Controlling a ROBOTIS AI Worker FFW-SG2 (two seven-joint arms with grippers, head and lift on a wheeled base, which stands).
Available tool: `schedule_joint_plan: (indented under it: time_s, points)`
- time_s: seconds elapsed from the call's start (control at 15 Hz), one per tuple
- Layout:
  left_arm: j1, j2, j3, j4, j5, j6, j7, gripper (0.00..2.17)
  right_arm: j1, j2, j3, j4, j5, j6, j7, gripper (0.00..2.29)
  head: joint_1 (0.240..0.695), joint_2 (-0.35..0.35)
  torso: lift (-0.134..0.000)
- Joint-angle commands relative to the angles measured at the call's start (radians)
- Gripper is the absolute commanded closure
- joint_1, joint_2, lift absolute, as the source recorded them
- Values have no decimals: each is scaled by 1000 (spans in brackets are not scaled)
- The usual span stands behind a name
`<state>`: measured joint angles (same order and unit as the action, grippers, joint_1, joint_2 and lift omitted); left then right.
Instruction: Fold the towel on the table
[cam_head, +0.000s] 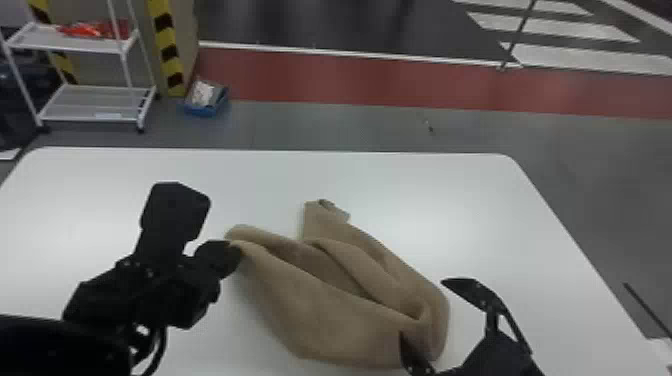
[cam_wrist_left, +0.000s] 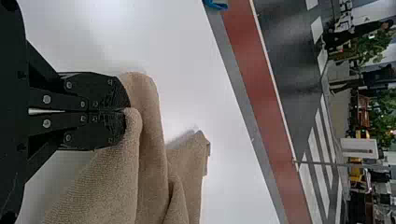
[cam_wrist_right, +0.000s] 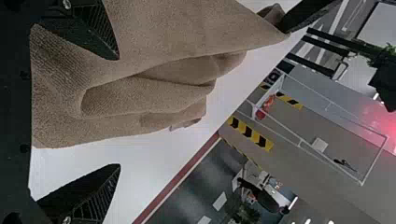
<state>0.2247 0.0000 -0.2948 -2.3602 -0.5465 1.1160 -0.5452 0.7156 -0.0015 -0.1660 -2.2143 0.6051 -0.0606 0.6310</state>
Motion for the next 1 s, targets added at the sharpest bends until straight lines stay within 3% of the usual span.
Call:
schedule_joint_plan:
  time_s: [0.0, 0.2, 0.47, 0.93]
  points:
    - [-4, -3, 17, -11, -6, 0, -7, 1676, 10, 2, 9, -15, 22, 32, 10, 60, 695, -138, -125]
    - [-25, -3, 63, -56, -16, 25, -30, 1676, 16, 2, -33, -16, 82, 23, 26, 80, 695, -127, -125]
    - [-35, -3, 123, -74, -26, 25, -65, 1676, -31, 2, -96, -10, 107, 5, 118, 130, 695, -118, -125]
    - [-10, -3, 154, -91, -12, 25, -84, 1676, -100, 2, -72, 11, 232, 17, 185, 215, 695, -100, -125]
